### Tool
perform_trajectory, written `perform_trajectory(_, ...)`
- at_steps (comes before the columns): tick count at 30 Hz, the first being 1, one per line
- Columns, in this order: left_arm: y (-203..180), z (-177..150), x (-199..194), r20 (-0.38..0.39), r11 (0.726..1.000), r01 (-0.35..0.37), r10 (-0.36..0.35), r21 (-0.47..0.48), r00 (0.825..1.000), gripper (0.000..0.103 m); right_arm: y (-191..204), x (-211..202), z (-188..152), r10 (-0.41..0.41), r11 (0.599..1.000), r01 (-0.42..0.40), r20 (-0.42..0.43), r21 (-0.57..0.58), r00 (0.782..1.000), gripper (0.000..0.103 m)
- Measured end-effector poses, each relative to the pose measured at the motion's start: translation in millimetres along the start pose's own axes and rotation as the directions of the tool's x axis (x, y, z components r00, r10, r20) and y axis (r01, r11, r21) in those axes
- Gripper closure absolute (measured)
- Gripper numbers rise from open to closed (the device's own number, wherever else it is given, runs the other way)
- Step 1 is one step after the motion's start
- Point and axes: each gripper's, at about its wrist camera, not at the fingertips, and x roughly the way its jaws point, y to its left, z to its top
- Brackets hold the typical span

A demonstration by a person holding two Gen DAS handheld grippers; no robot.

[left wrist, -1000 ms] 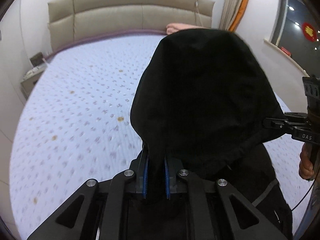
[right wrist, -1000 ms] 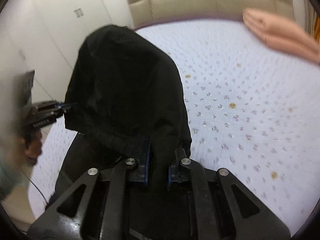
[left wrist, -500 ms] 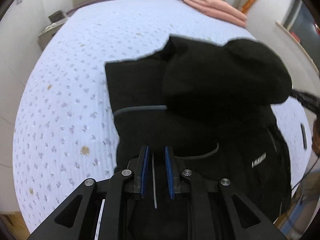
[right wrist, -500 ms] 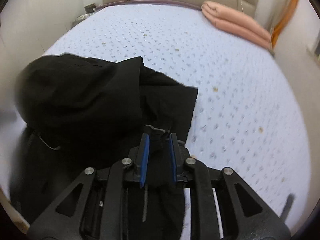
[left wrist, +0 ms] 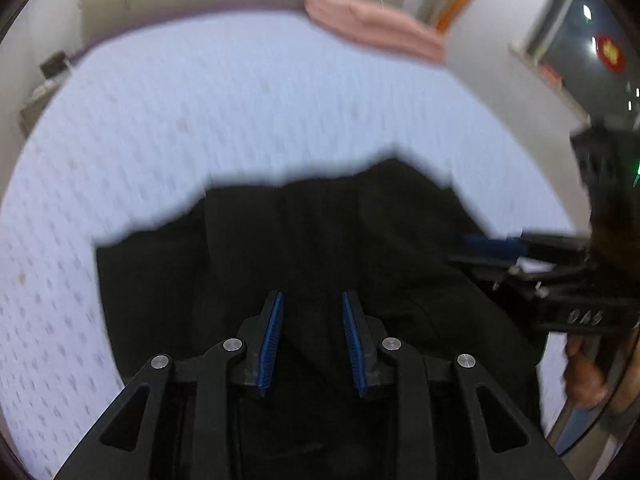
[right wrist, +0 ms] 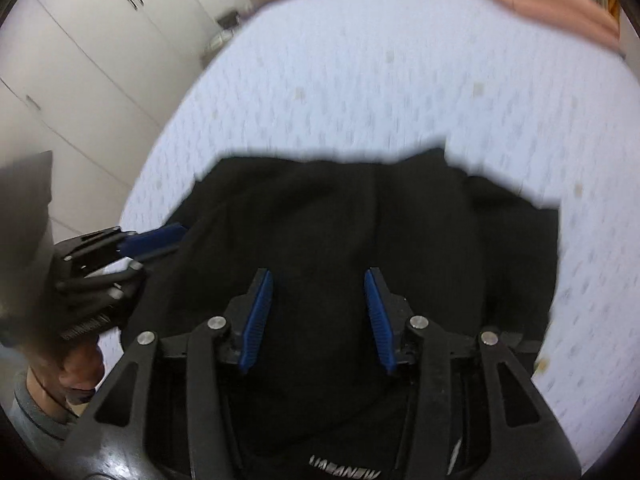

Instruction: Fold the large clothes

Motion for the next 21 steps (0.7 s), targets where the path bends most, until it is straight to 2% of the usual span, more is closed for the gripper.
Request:
perform_trajectory(3, -2, -52, 38, -0.113, 0.999, -0.027, 0.024, -0.030, 0.993, 0.072, 1, 34, -44, -0.065, 0.998, 0.061, -0.133, -0.035, 0.989, 0.058)
perform_trajectory(5, 5, -75, 55, -0.133, 0.997, -0.045, 0.037, -0.058, 0.990, 0.072, -9, 67, -76, -0.096, 0.995, 0.089, -0.221, -0.040, 0.970, 0.059)
perform_trajectory(7, 4, -82, 56, -0.082, 0.995, -0.060, 0.054, -0.078, 0.995, 0.072, -15, 71, -85, -0.065, 0.998, 0.061, -0.169, -0.027, 0.984, 0.059)
perform_trajectory(10, 3, -80, 52, -0.070, 0.991, -0.080, 0.072, -0.112, 0.995, 0.073, -23, 70, -80, -0.030, 0.999, 0.035, -0.167, 0.030, 0.986, 0.059)
perform_trajectory(12, -2, -80, 35, -0.057, 0.988, -0.074, 0.067, -0.134, 0.996, 0.073, -20, 61, -79, -0.029, 0.999, 0.034, -0.166, 0.024, 0.986, 0.059)
perform_trajectory(16, -1, -89, -15, 0.021, 0.982, -0.012, 0.016, -0.190, 1.000, 0.072, -6, 17, -81, 0.012, 1.000, -0.014, -0.106, -0.016, 0.994, 0.056)
perform_trajectory(19, -4, -92, -46, 0.088, 0.973, 0.032, -0.013, -0.229, 0.996, 0.066, -1, -7, -89, 0.049, 0.997, -0.052, -0.063, -0.048, 0.997, 0.052)
perform_trajectory(21, -10, -89, -59, 0.122, 0.966, 0.083, -0.054, -0.247, 0.991, 0.062, -1, -14, -98, 0.038, 0.997, -0.041, -0.051, -0.060, 0.998, 0.049)
